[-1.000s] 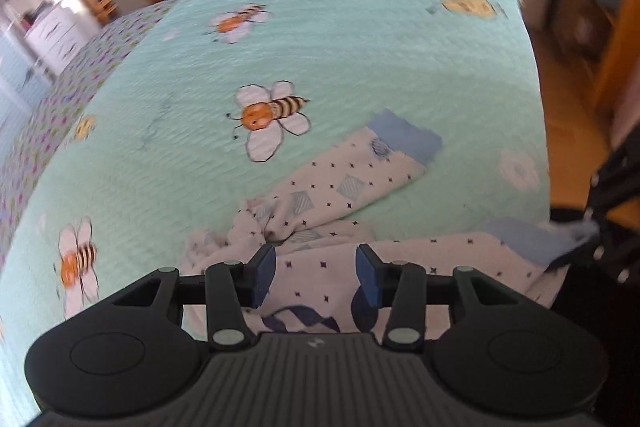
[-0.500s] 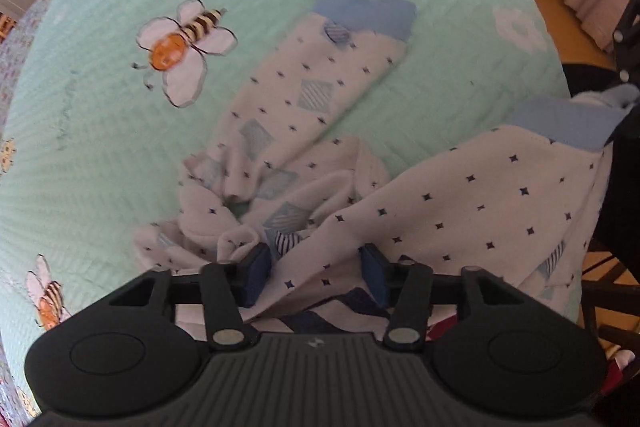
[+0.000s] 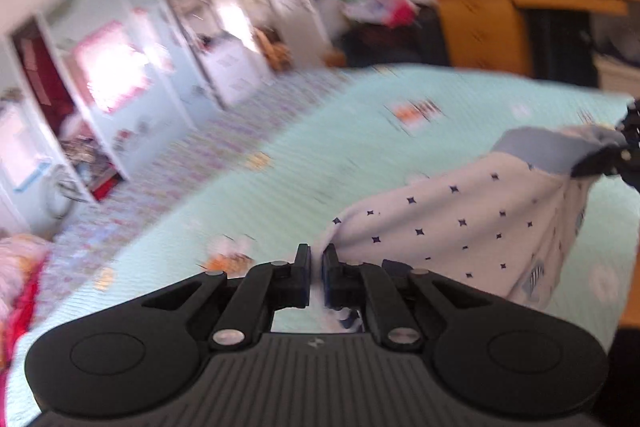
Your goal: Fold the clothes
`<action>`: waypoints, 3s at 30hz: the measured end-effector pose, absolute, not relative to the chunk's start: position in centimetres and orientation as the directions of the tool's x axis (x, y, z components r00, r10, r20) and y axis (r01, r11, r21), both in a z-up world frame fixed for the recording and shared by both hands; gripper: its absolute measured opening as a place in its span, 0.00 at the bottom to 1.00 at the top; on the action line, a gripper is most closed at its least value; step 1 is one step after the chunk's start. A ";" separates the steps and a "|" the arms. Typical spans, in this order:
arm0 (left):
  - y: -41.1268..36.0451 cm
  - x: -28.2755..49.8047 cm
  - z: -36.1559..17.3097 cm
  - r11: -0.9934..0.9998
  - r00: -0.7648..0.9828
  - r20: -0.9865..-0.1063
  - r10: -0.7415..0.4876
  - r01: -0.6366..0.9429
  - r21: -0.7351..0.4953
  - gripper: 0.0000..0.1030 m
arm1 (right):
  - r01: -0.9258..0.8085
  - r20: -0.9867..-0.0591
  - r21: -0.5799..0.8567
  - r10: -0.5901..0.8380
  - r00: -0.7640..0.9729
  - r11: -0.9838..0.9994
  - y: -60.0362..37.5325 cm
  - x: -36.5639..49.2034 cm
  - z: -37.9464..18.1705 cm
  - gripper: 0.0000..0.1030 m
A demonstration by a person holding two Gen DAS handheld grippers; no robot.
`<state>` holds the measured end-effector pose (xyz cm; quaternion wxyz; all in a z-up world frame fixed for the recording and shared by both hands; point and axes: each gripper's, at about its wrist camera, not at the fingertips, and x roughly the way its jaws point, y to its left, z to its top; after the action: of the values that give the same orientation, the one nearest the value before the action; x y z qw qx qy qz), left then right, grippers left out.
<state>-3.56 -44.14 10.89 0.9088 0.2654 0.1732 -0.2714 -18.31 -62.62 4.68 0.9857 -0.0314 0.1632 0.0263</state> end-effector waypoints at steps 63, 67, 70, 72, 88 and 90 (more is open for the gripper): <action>-54.6 0.1 -5.0 0.085 0.287 -0.814 -0.505 0.955 0.284 0.40 | 0.063 -0.540 0.033 -0.035 0.841 0.997 -67.6 -20.9 -6.2 0.14; -55.4 1.0 -4.9 0.044 0.239 -0.840 -0.486 0.967 0.250 0.40 | 0.066 -0.541 0.043 -0.032 0.840 0.997 -67.8 -21.0 -6.3 0.14; -55.6 0.8 -4.7 0.003 0.201 -0.858 -0.473 0.974 0.226 0.40 | 0.069 -0.542 0.051 -0.030 0.840 0.996 -68.1 -21.1 -6.5 0.15; -55.6 0.3 -4.7 -0.022 0.192 -0.861 -0.472 0.973 0.229 0.40 | 0.070 -0.542 0.056 -0.029 0.840 0.996 -68.2 -21.1 -6.6 0.15; -56.1 -0.3 -5.7 -0.070 0.222 -0.880 -0.419 0.959 0.275 0.07 | 0.084 -0.547 0.071 -0.032 0.836 0.994 -68.3 -21.3 -6.9 0.18; -55.6 -0.8 -5.5 -0.035 0.255 -0.861 -0.439 0.953 0.301 0.07 | 0.088 -0.547 0.073 -0.034 0.836 0.993 -68.4 -21.2 -6.9 0.18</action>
<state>-0.83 -55.58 -5.54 0.6383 0.4693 0.2737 -0.5454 -21.24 -68.36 -6.95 0.9570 0.0478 0.2843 -0.0320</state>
